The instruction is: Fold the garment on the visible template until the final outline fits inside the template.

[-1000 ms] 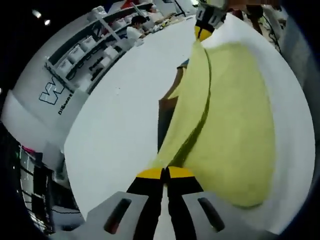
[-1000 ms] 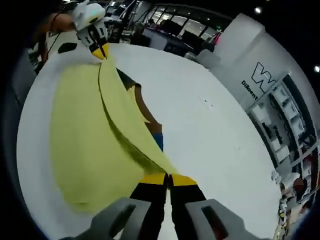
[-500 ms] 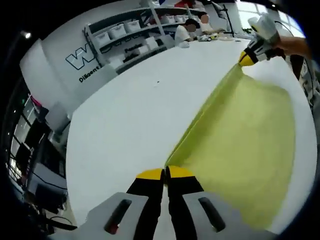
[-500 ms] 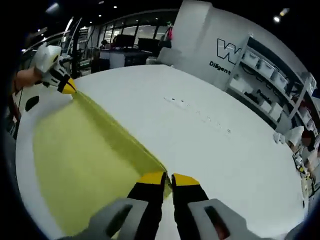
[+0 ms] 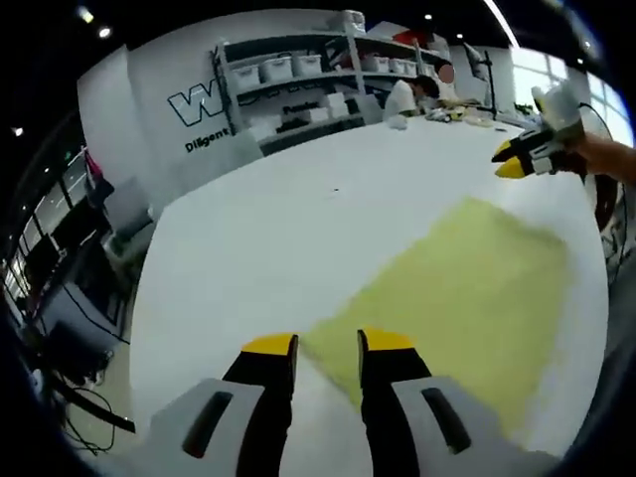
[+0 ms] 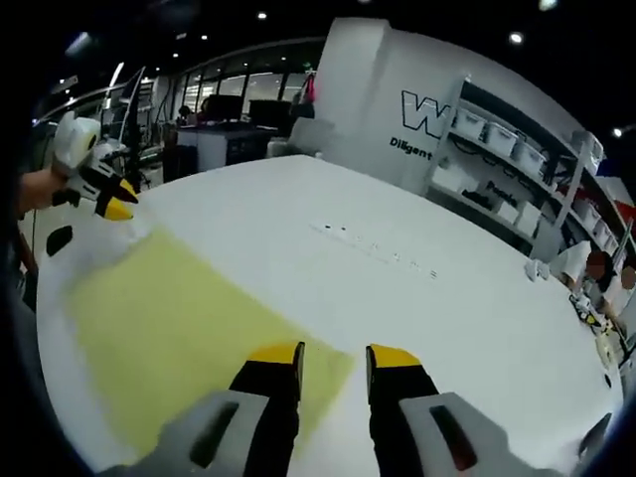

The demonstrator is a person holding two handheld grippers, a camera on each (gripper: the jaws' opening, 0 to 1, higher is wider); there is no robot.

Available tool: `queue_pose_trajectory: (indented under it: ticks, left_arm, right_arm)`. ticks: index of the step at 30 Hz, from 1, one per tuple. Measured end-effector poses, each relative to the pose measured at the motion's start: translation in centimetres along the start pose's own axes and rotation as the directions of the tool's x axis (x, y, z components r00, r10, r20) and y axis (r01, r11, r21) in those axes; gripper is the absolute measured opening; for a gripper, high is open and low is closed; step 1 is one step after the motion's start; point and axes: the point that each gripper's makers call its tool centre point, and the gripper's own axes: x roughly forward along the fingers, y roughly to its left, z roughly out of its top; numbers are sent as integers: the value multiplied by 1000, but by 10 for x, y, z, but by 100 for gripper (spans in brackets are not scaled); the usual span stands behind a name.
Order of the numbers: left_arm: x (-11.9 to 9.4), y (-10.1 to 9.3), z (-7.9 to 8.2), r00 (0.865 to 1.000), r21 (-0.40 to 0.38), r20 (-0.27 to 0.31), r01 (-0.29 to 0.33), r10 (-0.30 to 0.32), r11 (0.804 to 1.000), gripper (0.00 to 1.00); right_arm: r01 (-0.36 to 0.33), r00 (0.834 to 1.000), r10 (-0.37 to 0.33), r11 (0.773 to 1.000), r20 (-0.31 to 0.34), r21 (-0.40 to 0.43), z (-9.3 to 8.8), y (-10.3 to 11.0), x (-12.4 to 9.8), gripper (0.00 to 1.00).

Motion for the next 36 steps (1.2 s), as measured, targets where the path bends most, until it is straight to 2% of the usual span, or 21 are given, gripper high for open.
queue_pose_trajectory:
  ticks: [2, 4, 14, 20, 25, 29, 32, 36]
  left_arm:
    - [-10, -12, -1, 1000, -14, 15, 21, -21, 1000, 34]
    - [-19, -23, 0, 998, 5, 39, 40, -40, 999, 35]
    - [-57, -66, -9, 995, 61, 53, 87, -90, 994, 42]
    - [-71, -75, -14, 994, 48, 54, 91, -94, 995, 43]
    - [-80, -87, -19, 992, -18, 69, 103, -102, 994, 44]
    - [-84, -96, -23, 992, -28, 72, 110, -107, 994, 44]
    - [-85, -103, -32, 990, -35, 57, 127, -125, 991, 44]
    - [-87, -108, -58, 990, -66, -10, 140, -141, 988, 43]
  right_arm:
    - [0, 1000, 0, 1000, 14, 1, 2, 6, -9, 24]
    - [-1, 1000, 1, 1000, 21, -5, 2, 9, -14, 25]
    - [-20, 999, 19, 999, 38, 37, -12, 36, -40, 31]
    - [-6, 999, 2, 996, 51, 91, -23, 40, -58, 32]
    - [-4, 998, -3, 993, 62, 120, -30, 49, -73, 33]
    - [-6, 998, -3, 991, 66, 132, -35, 56, -85, 33]
    - [-9, 998, 2, 991, 56, 137, -44, 62, -93, 33]
    - [-18, 1000, 15, 988, 22, 150, -61, 64, -101, 35]
